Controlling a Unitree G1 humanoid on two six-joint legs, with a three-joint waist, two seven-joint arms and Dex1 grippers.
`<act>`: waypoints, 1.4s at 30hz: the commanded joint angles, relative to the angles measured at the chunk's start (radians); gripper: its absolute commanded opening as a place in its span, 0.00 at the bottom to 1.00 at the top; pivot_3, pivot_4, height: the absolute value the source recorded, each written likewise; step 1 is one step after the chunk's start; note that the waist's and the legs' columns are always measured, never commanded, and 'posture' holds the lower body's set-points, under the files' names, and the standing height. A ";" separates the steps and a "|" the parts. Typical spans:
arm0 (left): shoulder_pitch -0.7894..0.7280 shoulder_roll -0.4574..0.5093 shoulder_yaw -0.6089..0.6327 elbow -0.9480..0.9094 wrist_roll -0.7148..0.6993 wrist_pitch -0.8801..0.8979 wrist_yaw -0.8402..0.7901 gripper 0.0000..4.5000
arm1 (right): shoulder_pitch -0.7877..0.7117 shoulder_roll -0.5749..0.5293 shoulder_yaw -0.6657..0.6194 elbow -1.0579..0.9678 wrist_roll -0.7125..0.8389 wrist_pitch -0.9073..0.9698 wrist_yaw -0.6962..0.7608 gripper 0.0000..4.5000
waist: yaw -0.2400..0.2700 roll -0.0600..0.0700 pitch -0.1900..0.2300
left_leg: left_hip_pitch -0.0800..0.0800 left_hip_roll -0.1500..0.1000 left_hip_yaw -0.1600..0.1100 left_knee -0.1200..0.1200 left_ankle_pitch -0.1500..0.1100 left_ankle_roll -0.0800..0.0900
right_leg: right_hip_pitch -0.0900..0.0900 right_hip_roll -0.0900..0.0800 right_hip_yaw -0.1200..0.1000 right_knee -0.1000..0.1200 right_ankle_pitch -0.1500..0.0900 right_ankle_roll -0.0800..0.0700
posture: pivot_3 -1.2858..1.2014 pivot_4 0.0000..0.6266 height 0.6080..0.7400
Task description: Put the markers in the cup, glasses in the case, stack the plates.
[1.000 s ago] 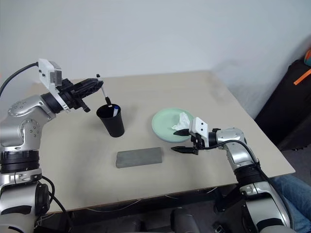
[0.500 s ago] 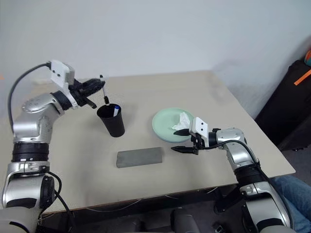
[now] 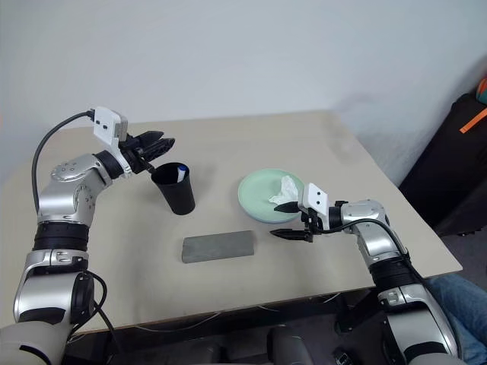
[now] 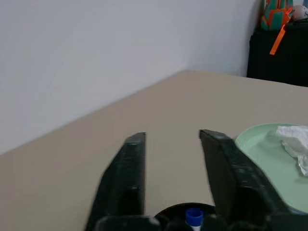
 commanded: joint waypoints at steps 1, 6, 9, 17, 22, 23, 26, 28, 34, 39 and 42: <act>-0.035 0.002 0.014 -0.034 -0.007 -0.007 -0.001 0.59 | -0.025 -0.005 -0.021 -0.026 0.013 -0.003 0.001 0.74 | 0.000 0.000 0.000 | 0.000 0.000 0.000 0.000 0.000 0.000 | 0.000 0.000 0.000 0.000 0.000 0.000 | 0.52 0.00 1.00; -0.035 0.002 0.015 -0.042 -0.010 -0.003 -0.005 0.59 | -0.027 -0.003 -0.019 -0.024 0.013 -0.005 0.001 0.74 | 0.000 0.000 0.000 | 0.000 0.000 0.000 0.000 0.000 0.000 | 0.000 0.000 0.000 0.000 0.000 0.000 | 0.52 0.00 1.00; -0.040 0.001 0.029 -0.045 -0.022 -0.002 0.001 0.59 | -0.024 0.000 -0.019 -0.026 0.013 -0.005 -0.001 0.74 | 0.000 0.000 0.000 | 0.000 0.000 0.000 0.000 0.000 0.000 | 0.000 0.000 0.000 0.000 0.000 0.000 | 0.52 0.00 1.00; -0.068 0.030 0.141 -0.048 -0.099 0.033 0.041 0.59 | -0.023 -0.003 -0.022 -0.026 0.014 -0.006 -0.005 0.74 | -0.001 0.000 0.000 | 0.000 0.000 0.000 0.000 0.000 0.000 | 0.000 0.000 0.000 0.000 0.000 0.000 | 0.52 0.00 1.00; 0.039 0.027 0.176 -0.240 -0.223 0.122 -0.049 0.59 | -0.020 0.001 -0.028 -0.027 0.015 -0.004 -0.020 0.74 | 0.000 0.000 0.000 | 0.000 0.000 0.000 0.000 0.000 0.000 | 0.000 0.000 0.000 0.000 0.000 0.000 | 0.52 0.00 1.00; 0.076 0.027 0.172 -0.298 -0.243 0.132 -0.071 0.59 | -0.019 0.001 -0.029 -0.028 0.016 -0.004 -0.023 0.74 | 0.000 0.000 0.000 | 0.000 0.000 0.000 0.000 0.000 0.000 | 0.000 0.000 0.000 0.000 0.000 0.000 | 0.52 0.00 1.00; 0.195 0.040 0.163 -0.452 -0.292 0.180 -0.109 0.59 | -0.011 -0.003 -0.033 -0.034 0.020 -0.002 -0.026 0.74 | 0.000 0.000 0.000 | 0.000 0.000 0.000 0.000 0.000 0.000 | 0.000 0.000 0.000 0.000 0.000 0.000 | 0.52 0.00 1.00; 0.270 0.058 0.165 -0.523 -0.317 0.218 -0.127 0.59 | -0.004 -0.006 -0.041 -0.040 0.024 0.001 -0.033 0.74 | -0.001 0.000 0.000 | 0.000 0.000 0.000 0.000 0.000 0.000 | -0.001 0.000 0.000 0.000 0.000 0.000 | 0.52 0.00 1.00; 0.475 0.097 0.177 -0.609 -0.338 0.257 -0.167 0.59 | 0.032 -0.009 -0.066 -0.074 0.038 0.017 -0.060 0.74 | -0.001 0.000 0.000 | 0.001 0.001 0.000 0.000 0.000 0.000 | 0.000 0.000 0.000 0.001 -0.001 -0.002 | 0.52 0.00 1.00; 0.598 0.101 0.143 -0.586 -0.274 0.202 -0.174 0.59 | 0.077 -0.017 -0.093 -0.108 0.055 0.043 -0.079 0.74 | 0.000 0.000 0.000 | 0.001 0.001 0.001 0.000 0.000 0.000 | 0.000 0.000 0.000 0.001 -0.001 -0.002 | 0.52 0.00 1.00; 0.615 0.096 0.133 -0.516 -0.228 0.138 -0.175 0.59 | 0.096 -0.030 -0.098 -0.110 0.054 0.047 -0.078 0.74 | 0.004 0.000 0.000 | 0.001 0.001 0.001 0.001 0.000 0.000 | 0.000 0.000 -0.001 0.000 -0.002 -0.002 | 0.52 0.00 1.00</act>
